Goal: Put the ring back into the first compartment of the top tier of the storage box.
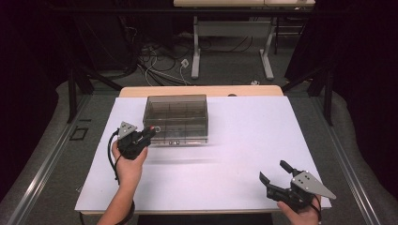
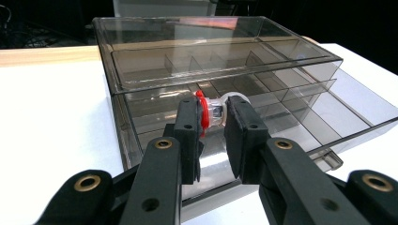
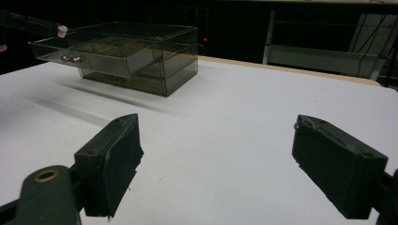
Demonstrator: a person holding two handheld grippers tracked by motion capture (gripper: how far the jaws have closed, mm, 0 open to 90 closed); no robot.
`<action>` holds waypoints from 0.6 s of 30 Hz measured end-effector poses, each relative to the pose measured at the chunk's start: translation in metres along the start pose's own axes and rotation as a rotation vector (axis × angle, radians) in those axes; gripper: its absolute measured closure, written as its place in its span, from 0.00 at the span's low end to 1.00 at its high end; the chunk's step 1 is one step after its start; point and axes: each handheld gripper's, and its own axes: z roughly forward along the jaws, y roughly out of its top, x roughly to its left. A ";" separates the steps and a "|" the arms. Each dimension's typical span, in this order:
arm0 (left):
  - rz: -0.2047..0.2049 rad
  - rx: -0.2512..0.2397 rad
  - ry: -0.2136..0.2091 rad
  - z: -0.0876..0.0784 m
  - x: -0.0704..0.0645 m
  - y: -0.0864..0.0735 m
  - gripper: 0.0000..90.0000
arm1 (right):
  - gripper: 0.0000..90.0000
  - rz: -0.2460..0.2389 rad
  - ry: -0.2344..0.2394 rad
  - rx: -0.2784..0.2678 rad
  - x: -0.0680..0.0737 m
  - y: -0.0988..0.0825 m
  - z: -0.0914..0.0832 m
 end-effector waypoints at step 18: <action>-0.003 -0.016 0.026 -0.001 -0.003 0.002 0.64 | 0.17 0.002 0.000 -0.001 0.000 0.000 0.000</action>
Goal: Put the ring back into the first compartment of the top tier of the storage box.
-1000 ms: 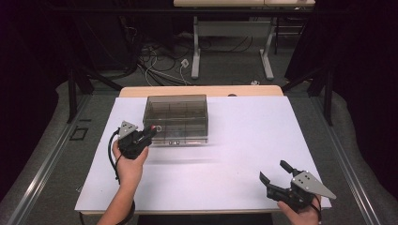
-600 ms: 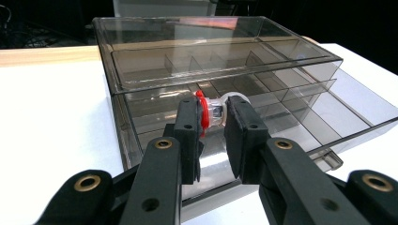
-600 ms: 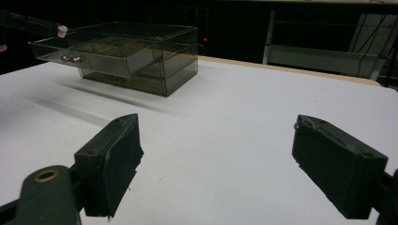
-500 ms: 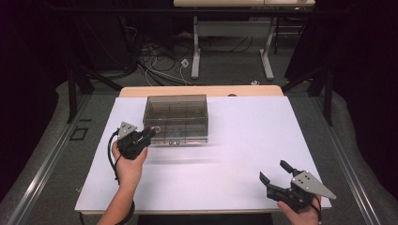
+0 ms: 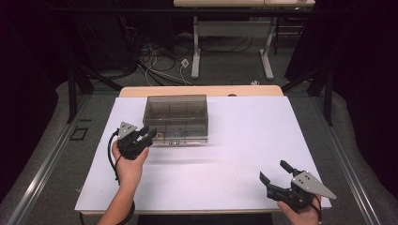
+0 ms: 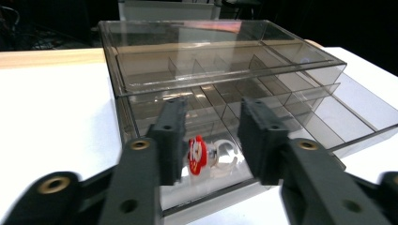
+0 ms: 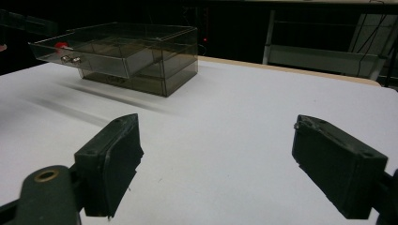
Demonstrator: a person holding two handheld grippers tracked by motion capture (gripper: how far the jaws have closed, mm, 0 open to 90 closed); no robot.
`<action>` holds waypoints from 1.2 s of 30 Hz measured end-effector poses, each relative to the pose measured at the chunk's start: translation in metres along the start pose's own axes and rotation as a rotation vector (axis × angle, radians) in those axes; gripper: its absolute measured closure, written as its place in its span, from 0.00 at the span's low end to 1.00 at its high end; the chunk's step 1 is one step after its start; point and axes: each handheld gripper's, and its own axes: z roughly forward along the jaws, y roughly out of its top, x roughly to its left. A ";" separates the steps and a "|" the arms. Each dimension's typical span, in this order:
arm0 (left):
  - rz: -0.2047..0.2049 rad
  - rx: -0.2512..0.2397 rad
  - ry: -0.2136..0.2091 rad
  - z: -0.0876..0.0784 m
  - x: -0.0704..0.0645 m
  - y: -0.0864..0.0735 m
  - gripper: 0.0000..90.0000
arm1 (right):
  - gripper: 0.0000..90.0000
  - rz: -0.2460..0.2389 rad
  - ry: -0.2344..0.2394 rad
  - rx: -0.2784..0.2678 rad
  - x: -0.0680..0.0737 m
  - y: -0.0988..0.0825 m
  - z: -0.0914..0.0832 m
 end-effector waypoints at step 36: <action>0.045 0.014 -0.080 -0.051 -0.012 0.004 0.02 | 0.17 -0.006 0.000 0.002 0.002 0.000 0.001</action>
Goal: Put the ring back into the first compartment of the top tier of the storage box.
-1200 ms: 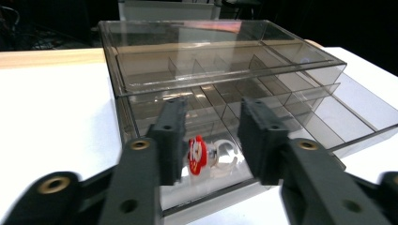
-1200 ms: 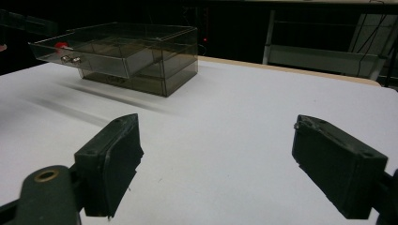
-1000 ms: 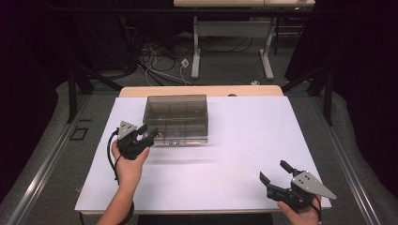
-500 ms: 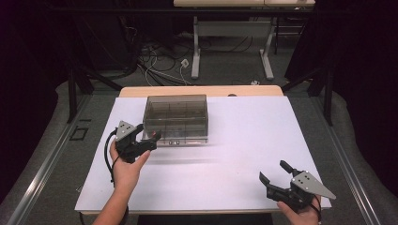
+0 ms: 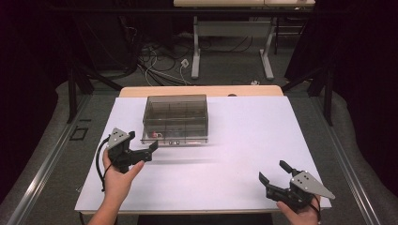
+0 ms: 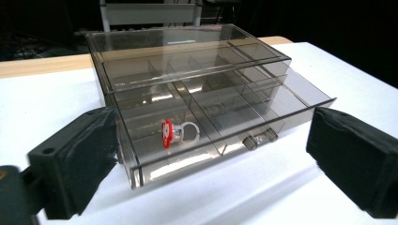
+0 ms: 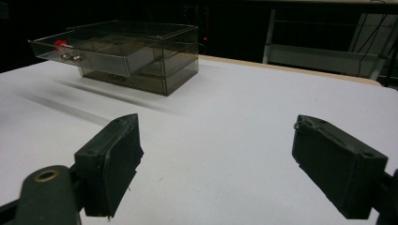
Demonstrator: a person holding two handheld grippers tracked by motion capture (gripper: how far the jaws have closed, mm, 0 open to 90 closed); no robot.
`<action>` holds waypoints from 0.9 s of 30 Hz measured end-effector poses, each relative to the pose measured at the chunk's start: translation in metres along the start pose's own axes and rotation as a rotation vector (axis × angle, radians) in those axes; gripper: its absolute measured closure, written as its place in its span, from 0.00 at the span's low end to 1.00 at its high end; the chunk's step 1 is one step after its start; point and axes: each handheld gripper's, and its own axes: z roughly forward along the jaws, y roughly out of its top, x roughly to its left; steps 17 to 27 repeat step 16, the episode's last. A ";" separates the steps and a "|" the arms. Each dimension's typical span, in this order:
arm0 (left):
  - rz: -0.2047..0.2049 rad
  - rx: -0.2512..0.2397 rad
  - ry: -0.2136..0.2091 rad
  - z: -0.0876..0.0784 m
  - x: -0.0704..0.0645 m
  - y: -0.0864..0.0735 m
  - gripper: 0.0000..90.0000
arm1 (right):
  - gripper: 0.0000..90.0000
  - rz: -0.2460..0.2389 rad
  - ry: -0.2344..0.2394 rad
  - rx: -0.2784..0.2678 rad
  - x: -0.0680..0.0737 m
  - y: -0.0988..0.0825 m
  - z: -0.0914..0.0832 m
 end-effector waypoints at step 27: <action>-0.003 -0.022 -0.008 -0.028 -0.005 -0.025 0.00 | 0.17 -0.005 0.002 -0.002 0.000 0.000 0.000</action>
